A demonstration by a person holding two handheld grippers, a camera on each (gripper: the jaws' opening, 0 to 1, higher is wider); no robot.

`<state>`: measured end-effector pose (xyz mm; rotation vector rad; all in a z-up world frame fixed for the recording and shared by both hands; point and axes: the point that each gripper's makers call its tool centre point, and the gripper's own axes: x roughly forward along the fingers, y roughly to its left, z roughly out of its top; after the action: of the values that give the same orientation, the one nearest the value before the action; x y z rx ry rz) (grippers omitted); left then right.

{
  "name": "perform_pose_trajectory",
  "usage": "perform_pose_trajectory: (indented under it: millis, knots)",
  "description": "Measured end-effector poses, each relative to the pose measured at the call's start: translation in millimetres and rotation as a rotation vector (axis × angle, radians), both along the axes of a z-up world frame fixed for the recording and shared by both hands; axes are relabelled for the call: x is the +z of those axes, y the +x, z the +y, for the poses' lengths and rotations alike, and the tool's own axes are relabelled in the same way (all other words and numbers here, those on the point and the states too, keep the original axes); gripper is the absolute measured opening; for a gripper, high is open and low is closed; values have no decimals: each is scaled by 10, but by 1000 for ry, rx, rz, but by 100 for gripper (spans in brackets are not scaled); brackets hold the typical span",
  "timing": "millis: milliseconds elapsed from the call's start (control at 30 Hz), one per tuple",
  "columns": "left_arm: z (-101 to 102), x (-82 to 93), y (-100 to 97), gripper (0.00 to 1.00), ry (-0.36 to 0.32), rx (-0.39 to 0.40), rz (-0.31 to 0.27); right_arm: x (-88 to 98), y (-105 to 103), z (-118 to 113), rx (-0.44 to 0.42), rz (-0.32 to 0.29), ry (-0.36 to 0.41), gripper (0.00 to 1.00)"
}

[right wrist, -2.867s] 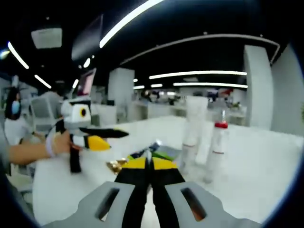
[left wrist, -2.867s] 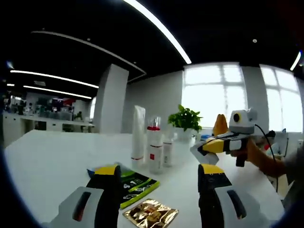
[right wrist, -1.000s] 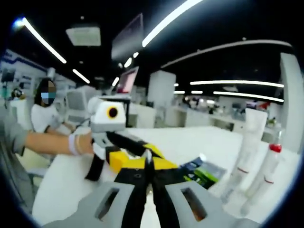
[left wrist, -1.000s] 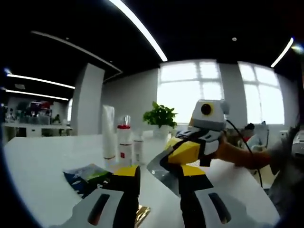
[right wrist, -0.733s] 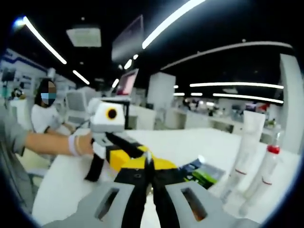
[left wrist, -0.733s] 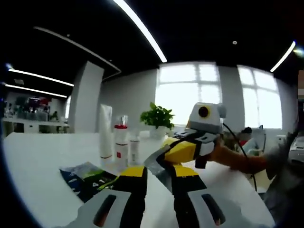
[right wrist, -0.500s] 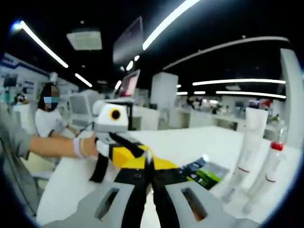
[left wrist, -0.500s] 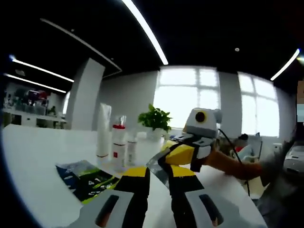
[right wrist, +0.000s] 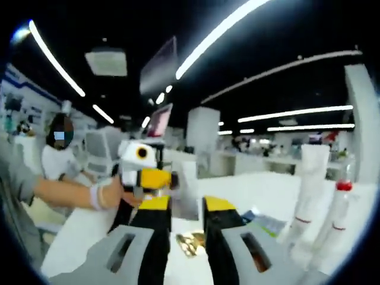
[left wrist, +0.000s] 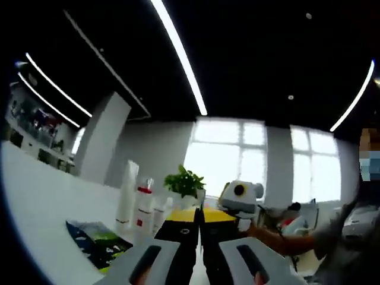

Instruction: Arrange the skincare products in the storage area until every visible bottle or jar stands upright without overlapping.

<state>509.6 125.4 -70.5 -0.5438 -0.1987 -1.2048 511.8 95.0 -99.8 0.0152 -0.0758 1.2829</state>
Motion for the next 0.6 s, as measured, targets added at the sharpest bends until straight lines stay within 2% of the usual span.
perform_pose_trajectory:
  millis: [33,67,133,233,333,467,600]
  knots:
    - [67,69,-14,0,-60,-16,0,-30,-29,41,25,37,4,38]
    - [105,110,-28,0,-91,-22,-5,-67,-59,89,50,79,6,41]
    - [144,183,-74,0,-139,-60,-20,-96,-82,135,69,92,4,41]
    - [78,187,-151,0,-139,-44,-32,-17,-174,174,115,123,73,34]
    - [52,188,-166,0,-145,-65,-30,152,-195,127,143,132,172,32]
    - [21,171,-162,0,-137,-76,-25,215,-117,38,118,123,200,25]
    - [45,160,-94,0,-128,-73,-17,244,-66,-4,106,124,224,7]
